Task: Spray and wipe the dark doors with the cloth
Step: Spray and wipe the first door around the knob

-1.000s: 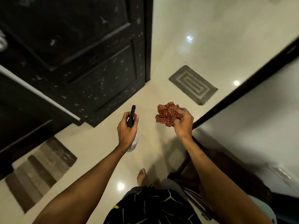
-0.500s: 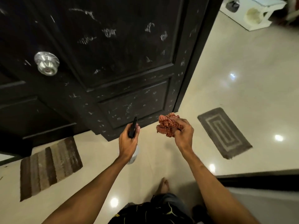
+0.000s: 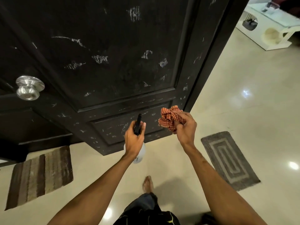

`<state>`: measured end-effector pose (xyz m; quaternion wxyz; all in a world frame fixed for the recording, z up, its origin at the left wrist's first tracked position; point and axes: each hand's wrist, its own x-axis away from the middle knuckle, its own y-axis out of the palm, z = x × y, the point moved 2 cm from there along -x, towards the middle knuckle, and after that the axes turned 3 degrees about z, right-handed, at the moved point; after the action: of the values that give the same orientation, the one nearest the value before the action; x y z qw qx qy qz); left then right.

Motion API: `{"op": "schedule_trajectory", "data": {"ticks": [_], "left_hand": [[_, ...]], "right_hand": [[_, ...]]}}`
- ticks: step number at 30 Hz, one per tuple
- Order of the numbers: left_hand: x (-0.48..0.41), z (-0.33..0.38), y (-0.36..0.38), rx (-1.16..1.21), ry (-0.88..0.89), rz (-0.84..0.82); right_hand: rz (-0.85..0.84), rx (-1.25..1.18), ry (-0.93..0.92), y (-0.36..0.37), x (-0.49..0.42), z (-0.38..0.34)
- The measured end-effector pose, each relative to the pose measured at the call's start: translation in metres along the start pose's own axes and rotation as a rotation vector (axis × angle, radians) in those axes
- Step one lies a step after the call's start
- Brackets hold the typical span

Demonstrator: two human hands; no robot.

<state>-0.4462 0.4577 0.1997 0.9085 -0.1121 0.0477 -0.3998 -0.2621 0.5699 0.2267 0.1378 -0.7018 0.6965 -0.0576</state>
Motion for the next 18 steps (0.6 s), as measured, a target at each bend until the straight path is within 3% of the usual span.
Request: {"op": "schedule_trajectory", "data": {"ticks": [13, 18], "left_hand": [[-0.117, 0.049, 0.092, -0.001, 0.088, 0.003], [-0.144, 0.064, 0.113, -0.008, 0.095, 0.115]], "right_hand": [[0.068, -0.063, -0.038, 0.015, -0.145, -0.018], [0.042, -0.124, -0.154, 0.022, -0.194, -0.041]]}}
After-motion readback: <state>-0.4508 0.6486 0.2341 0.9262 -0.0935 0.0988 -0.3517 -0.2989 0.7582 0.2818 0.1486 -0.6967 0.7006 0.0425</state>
